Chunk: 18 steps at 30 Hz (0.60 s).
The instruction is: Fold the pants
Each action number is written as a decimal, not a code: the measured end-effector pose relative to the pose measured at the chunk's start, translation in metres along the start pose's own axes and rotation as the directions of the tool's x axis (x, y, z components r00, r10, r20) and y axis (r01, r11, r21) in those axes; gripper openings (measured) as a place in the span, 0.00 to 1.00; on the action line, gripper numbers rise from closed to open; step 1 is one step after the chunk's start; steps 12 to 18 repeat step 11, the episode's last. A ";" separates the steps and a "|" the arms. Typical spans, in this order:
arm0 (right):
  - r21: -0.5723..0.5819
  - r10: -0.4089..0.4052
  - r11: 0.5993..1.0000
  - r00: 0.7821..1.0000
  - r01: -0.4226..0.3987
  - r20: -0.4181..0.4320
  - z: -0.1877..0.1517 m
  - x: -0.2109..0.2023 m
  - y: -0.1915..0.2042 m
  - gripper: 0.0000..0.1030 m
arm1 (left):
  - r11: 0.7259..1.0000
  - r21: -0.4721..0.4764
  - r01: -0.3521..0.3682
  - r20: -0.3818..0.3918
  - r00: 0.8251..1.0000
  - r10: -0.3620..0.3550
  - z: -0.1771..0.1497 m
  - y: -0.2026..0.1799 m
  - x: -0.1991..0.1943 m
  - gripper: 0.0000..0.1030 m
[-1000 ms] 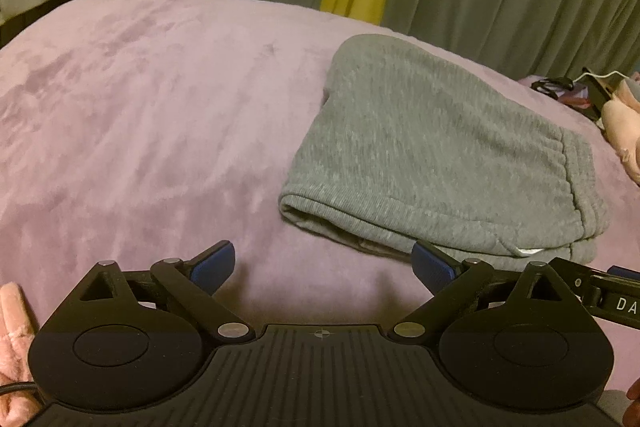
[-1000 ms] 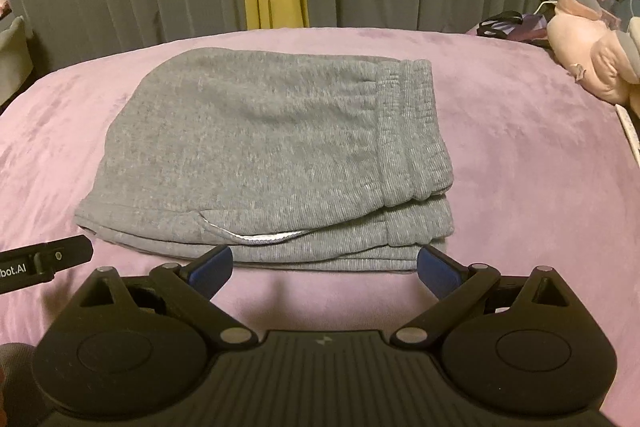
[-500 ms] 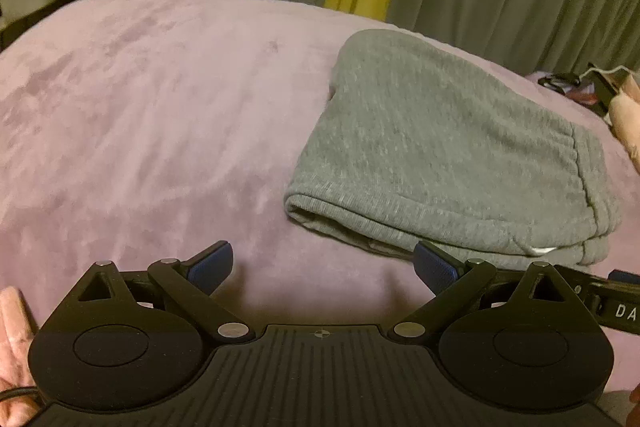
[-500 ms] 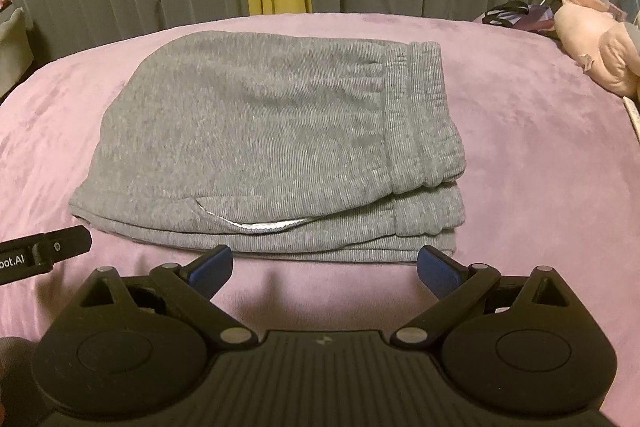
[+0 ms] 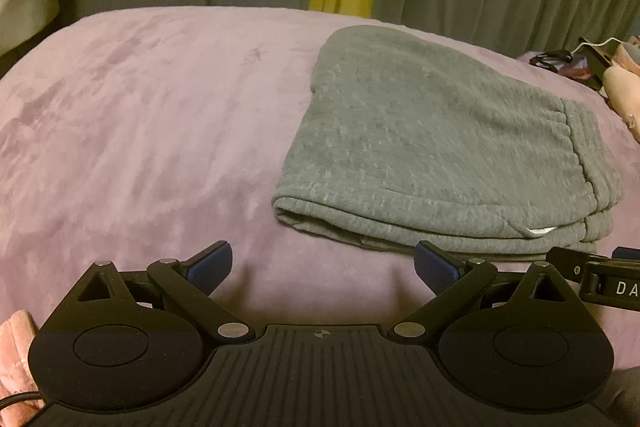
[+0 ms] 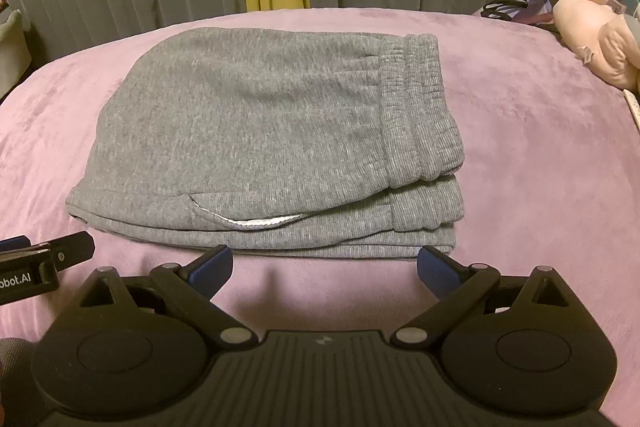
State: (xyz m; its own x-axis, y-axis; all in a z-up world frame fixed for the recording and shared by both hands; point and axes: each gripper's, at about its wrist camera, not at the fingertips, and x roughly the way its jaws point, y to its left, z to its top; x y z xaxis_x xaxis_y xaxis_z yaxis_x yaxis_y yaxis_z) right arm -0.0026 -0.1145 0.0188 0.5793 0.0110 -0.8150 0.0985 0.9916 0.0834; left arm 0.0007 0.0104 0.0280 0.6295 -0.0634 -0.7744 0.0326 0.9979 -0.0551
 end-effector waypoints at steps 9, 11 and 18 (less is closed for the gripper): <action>0.002 -0.002 1.000 1.000 0.002 -0.005 0.000 0.002 0.000 0.96 | 1.000 0.022 -0.005 -0.002 1.000 0.005 -0.001 -0.003 0.001 0.98; 0.003 0.000 1.000 1.000 0.000 -0.006 0.000 0.002 0.001 0.96 | 1.000 0.024 -0.005 -0.001 1.000 0.005 -0.001 -0.003 0.001 0.98; 0.003 0.000 1.000 1.000 0.000 -0.006 0.000 0.002 0.001 0.96 | 1.000 0.024 -0.005 -0.001 1.000 0.005 -0.001 -0.003 0.001 0.98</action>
